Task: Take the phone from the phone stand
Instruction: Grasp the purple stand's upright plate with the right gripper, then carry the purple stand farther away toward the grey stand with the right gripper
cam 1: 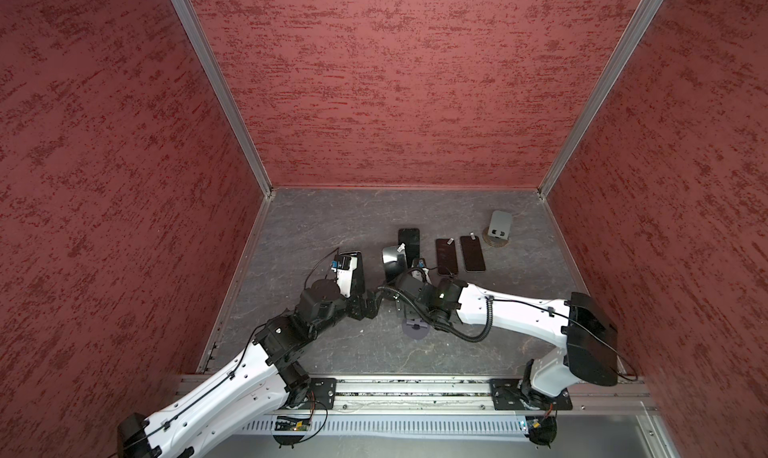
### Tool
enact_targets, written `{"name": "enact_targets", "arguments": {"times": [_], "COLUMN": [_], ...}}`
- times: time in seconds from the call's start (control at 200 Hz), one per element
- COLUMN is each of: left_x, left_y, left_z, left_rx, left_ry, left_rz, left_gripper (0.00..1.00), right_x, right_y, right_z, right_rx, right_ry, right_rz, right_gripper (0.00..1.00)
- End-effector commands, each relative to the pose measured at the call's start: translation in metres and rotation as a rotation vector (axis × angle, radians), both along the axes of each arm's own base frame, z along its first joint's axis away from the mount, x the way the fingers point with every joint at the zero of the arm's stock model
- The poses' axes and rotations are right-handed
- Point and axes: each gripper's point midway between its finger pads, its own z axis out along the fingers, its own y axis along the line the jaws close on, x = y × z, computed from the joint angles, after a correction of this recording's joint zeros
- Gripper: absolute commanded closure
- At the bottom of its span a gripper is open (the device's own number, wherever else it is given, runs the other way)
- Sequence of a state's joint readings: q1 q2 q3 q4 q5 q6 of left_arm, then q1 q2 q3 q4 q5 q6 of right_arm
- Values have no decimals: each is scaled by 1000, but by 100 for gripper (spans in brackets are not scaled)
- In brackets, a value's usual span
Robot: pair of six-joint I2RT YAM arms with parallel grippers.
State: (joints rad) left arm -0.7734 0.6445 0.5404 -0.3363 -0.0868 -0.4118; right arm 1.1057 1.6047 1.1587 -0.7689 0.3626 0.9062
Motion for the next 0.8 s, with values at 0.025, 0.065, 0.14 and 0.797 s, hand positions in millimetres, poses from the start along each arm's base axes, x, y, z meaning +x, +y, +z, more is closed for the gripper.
{"name": "enact_targets", "arguments": {"times": [0.025, 0.065, 0.14, 0.797], "left_x": [1, 1, 1, 5], "left_y": [2, 2, 3, 4], "left_z": [-3, -3, -5, -16], "left_rx": [5, 8, 15, -7], "left_ry": [-21, -23, -25, -9], "left_rz": [-3, -3, -5, -16], "left_gripper": [1, 1, 1, 1], "right_x": [4, 3, 2, -7], "right_y": [-3, -3, -3, -13], "right_z": [6, 4, 1, -19], "right_rx": [-4, -7, -9, -78], "right_ry": [-28, -26, -23, 28], "right_rz": [-90, -100, -115, -144], "right_gripper": [1, 1, 3, 30]}}
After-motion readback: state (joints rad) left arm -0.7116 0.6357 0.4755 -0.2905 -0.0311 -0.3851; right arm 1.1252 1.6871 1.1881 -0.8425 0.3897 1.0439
